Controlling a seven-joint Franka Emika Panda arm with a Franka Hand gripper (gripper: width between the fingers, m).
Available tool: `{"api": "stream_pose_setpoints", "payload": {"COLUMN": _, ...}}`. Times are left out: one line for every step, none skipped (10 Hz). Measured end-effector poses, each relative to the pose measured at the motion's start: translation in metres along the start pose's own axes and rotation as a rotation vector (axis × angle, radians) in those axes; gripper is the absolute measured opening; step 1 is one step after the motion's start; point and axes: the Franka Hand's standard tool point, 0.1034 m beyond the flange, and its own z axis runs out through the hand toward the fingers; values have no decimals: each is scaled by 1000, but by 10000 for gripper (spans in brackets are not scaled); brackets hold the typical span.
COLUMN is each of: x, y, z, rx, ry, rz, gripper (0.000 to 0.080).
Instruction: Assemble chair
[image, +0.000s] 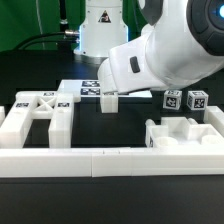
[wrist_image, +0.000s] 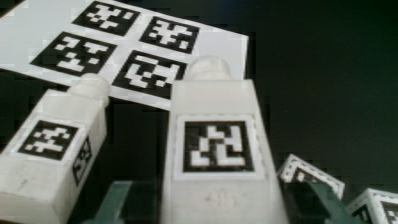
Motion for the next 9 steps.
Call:
{"api": "stream_pose_setpoints", "payload": {"x": 4, "y": 1, "z": -5, "rx": -6, "ry": 40, "rz": 0, "gripper": 286}}
{"api": "stream_pose_setpoints", "payload": {"x": 6, "y": 1, "z": -6, "rx": -6, "ry": 53, "rz": 0, "gripper": 286}}
{"api": "stream_pose_setpoints", "payload": {"x": 17, "y": 1, "z": -11, "rx": -3, "ry": 123, "rz": -2, "gripper": 287}}
{"api": "stream_pose_setpoints", "payload": {"x": 15, "y": -4, "z": -28, "rx": -20, "ry": 203, "rz": -14, "gripper": 287}}
{"api": "stream_pose_setpoints", "payload": {"x": 4, "y": -10, "z": -41, "rx": -10, "ry": 242, "rz": -18, "gripper": 287}}
{"api": "stream_pose_setpoints", "payload": {"x": 4, "y": -10, "z": -56, "rx": -17, "ry": 326, "rz": -17, "gripper": 287}}
{"api": "stream_pose_setpoints", "payload": {"x": 9, "y": -8, "z": -53, "rx": -27, "ry": 387, "rz": -12, "gripper": 287}}
{"api": "stream_pose_setpoints", "payload": {"x": 13, "y": -6, "z": -55, "rx": -39, "ry": 462, "rz": -7, "gripper": 287}}
{"api": "stream_pose_setpoints", "payload": {"x": 14, "y": -4, "z": -60, "rx": -54, "ry": 549, "rz": -2, "gripper": 287}}
